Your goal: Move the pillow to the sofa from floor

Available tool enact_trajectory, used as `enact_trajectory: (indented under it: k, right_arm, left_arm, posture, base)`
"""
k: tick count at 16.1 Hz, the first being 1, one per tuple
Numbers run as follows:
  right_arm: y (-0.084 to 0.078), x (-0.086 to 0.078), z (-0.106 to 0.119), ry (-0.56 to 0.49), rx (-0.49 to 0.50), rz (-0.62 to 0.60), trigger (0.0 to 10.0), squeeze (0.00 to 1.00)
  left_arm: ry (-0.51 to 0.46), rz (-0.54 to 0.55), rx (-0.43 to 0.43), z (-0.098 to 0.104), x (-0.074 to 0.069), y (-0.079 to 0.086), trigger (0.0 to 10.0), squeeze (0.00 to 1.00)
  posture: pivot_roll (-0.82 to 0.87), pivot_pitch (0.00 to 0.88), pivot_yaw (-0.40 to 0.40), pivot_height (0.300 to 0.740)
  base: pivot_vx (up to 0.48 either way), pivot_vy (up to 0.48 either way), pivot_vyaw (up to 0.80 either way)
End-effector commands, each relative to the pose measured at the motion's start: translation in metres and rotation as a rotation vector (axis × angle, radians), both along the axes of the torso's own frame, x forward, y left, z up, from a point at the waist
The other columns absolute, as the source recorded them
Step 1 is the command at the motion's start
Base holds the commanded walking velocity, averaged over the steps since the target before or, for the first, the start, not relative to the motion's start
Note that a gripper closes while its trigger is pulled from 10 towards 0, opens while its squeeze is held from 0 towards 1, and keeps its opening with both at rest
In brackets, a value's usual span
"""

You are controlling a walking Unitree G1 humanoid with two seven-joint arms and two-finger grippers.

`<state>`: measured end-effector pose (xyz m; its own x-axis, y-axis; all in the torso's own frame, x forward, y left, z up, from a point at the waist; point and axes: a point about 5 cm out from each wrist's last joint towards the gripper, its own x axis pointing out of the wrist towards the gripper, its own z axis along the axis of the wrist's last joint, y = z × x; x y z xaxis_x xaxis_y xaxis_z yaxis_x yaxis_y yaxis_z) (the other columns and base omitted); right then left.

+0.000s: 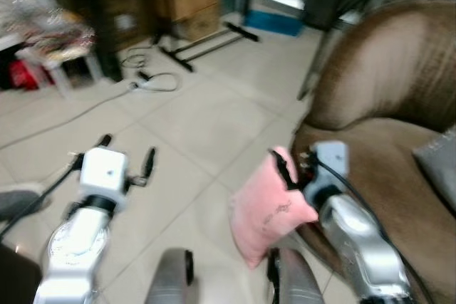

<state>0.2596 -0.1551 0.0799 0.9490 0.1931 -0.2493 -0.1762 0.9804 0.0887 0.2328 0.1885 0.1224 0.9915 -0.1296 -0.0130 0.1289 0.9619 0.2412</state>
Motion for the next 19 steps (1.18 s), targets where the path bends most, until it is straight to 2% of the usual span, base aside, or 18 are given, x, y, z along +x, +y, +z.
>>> enact_trajectory:
  k: [1,4,8,19]
  right_arm:
    - [-0.001,0.005,0.003,-0.013,0.003,-0.002,10.0,0.00]
    - [-0.002,0.007,0.001,-0.005,0.004,0.018,10.0,0.00]
    - [-0.002,0.006,-0.001,-0.005,0.043,0.021,10.0,0.00]
    - [0.001,0.008,0.000,0.003,0.060,0.017,10.0,0.00]
  left_arm:
    - [-0.002,0.006,0.025,0.002,-0.003,0.005,10.0,0.51]
    - [-0.001,0.003,0.025,0.001,-0.003,0.005,10.0,0.51]
    - [0.005,0.024,0.037,-0.001,-0.003,0.006,10.0,0.49]
    - [0.011,-0.049,0.081,-0.001,0.010,0.004,10.0,0.49]
  posture:
    - [-0.05,0.000,-0.017,0.561]
    - [-0.05,0.000,-0.019,0.561]
    - [-0.05,0.000,-0.026,0.551]
    - [-0.05,0.000,-0.007,0.436]
  base:
    - [0.281,0.000,0.00]
    - [0.272,0.000,0.00]
    - [0.000,0.000,0.00]
    - [0.000,0.000,0.00]
